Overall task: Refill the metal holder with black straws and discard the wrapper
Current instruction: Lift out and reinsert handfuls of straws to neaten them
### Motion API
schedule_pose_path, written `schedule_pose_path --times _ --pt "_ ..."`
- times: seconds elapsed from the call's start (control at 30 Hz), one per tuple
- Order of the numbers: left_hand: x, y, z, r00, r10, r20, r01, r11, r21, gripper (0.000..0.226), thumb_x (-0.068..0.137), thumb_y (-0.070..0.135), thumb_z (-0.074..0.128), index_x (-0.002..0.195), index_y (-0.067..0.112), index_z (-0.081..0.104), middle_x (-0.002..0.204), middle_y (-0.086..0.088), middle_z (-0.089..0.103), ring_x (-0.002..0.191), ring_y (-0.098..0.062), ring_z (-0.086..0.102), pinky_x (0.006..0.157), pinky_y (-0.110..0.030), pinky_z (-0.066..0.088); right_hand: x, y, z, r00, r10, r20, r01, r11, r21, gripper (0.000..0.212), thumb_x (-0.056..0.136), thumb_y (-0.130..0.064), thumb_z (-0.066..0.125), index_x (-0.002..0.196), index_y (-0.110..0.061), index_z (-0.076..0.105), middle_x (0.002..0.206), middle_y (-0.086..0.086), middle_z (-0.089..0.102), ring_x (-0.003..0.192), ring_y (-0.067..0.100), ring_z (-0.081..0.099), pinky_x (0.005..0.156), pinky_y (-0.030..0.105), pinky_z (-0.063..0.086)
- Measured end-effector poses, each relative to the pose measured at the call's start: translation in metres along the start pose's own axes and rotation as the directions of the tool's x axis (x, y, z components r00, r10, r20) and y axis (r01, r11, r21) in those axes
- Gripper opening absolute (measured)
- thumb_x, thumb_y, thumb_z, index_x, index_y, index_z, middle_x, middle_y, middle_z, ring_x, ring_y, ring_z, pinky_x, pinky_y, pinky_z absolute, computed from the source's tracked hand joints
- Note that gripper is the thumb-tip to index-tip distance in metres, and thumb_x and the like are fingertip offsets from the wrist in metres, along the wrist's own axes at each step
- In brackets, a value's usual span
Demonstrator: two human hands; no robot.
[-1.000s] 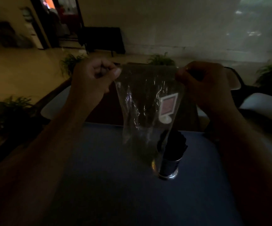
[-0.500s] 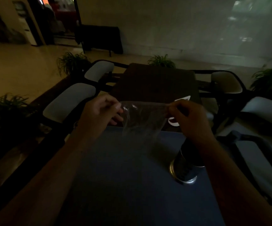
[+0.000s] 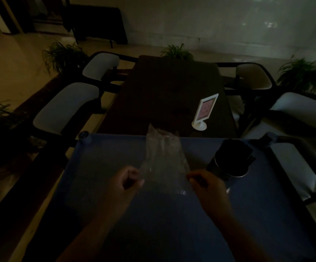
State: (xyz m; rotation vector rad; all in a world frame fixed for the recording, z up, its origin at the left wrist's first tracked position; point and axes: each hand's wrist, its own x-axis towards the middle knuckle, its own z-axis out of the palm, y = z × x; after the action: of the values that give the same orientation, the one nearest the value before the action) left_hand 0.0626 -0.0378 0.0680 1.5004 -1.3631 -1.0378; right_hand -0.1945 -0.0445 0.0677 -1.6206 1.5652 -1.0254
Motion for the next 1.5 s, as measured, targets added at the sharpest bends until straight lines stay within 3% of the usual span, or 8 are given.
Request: schedule_pose_path --times 0.2,0.5,0.67,0.8,0.93,1.1,1.37,1.5 --pt "-0.033 -0.073 0.025 0.945 -0.222 0.239 0.142 0.940 0.310 0.038 0.086 0.017 0.071 0.102 0.048 0.056 0.093 0.016 0.066 0.084 0.009 0.063 0.082 -0.020 0.054 -0.048 0.072 0.027 0.959 0.231 0.162 -0.205 0.965 -0.164 0.028 0.081 0.005 0.069 0.087 -0.022 0.072 0.084 -0.002 0.074 0.073 0.009 0.070 0.065 0.016 0.052" --pt "-0.012 -0.074 0.020 0.764 -0.397 0.508 -0.019 0.774 0.633 0.030 0.090 0.036 0.063 0.118 0.026 0.062 0.114 0.006 0.066 0.097 -0.002 0.059 0.076 -0.012 0.041 -0.037 0.080 0.019 0.935 0.225 0.273 -0.114 0.922 -0.371 0.025 0.086 -0.008 0.061 0.085 -0.030 0.072 0.074 -0.015 0.065 0.063 -0.010 0.058 0.060 0.009 0.044" --pt "0.015 -0.033 0.034 0.938 -0.138 0.318 -0.051 0.852 0.521 0.009 0.090 0.022 0.064 0.086 0.030 0.064 0.081 0.011 0.068 0.075 0.002 0.064 0.067 -0.016 0.047 -0.002 0.051 0.020 0.961 0.042 0.273 0.069 0.921 -0.384 0.014 0.089 -0.013 0.061 0.097 -0.020 0.069 0.092 -0.002 0.069 0.078 0.013 0.065 0.067 0.028 0.052" --pt "0.037 -0.021 0.063 0.890 0.117 0.441 -0.399 0.668 0.628 0.012 0.089 0.021 0.062 0.100 0.016 0.064 0.105 0.000 0.059 0.099 -0.018 0.059 0.080 -0.027 0.047 0.023 0.036 0.037 0.921 -0.045 0.386 0.233 0.860 -0.455 0.023 0.089 -0.009 0.057 0.110 -0.015 0.066 0.115 0.007 0.063 0.100 0.026 0.064 0.083 0.041 0.053" --pt "0.050 -0.038 0.076 0.807 -0.110 0.580 -0.465 0.487 0.739 0.068 0.080 0.029 0.073 0.140 0.020 0.042 0.152 -0.010 0.027 0.139 -0.030 0.029 0.108 -0.041 0.040 0.038 0.043 0.051 0.804 0.030 0.594 0.387 0.731 -0.561 0.058 0.089 -0.026 0.063 0.143 -0.021 0.042 0.149 0.011 0.036 0.135 0.030 0.037 0.108 0.041 0.039" --pt "0.050 -0.060 0.076 0.749 -0.368 0.550 -0.397 0.415 0.819 0.113 0.070 0.044 0.079 0.153 0.029 0.004 0.161 -0.015 -0.015 0.146 -0.042 -0.014 0.113 -0.066 0.014 0.040 0.071 0.058 0.806 0.215 0.552 0.317 0.631 -0.708 0.083 0.085 -0.054 0.059 0.152 -0.022 0.022 0.160 0.012 0.015 0.146 0.033 0.017 0.117 0.051 0.021" --pt "0.049 -0.063 0.075 0.714 -0.458 0.529 -0.371 0.394 0.841 0.120 0.067 0.057 0.076 0.153 0.033 -0.005 0.159 -0.011 -0.027 0.144 -0.038 -0.023 0.108 -0.076 0.007 0.034 0.092 0.060 0.838 0.167 0.520 0.321 0.620 -0.716 0.083 0.083 -0.058 0.055 0.151 -0.020 0.026 0.160 0.012 0.017 0.147 0.037 0.013 0.117 0.057 0.011" --pt "0.058 -0.045 0.082 0.793 -0.398 0.462 -0.277 0.440 0.854 0.089 0.076 0.062 0.063 0.149 0.031 0.023 0.162 -0.009 0.002 0.147 -0.036 0.002 0.111 -0.069 0.013 0.030 0.081 0.045 0.846 0.032 0.533 0.353 0.714 -0.604 0.066 0.087 -0.037 0.053 0.148 -0.019 0.034 0.154 0.013 0.029 0.141 0.035 0.028 0.115 0.043 0.028"
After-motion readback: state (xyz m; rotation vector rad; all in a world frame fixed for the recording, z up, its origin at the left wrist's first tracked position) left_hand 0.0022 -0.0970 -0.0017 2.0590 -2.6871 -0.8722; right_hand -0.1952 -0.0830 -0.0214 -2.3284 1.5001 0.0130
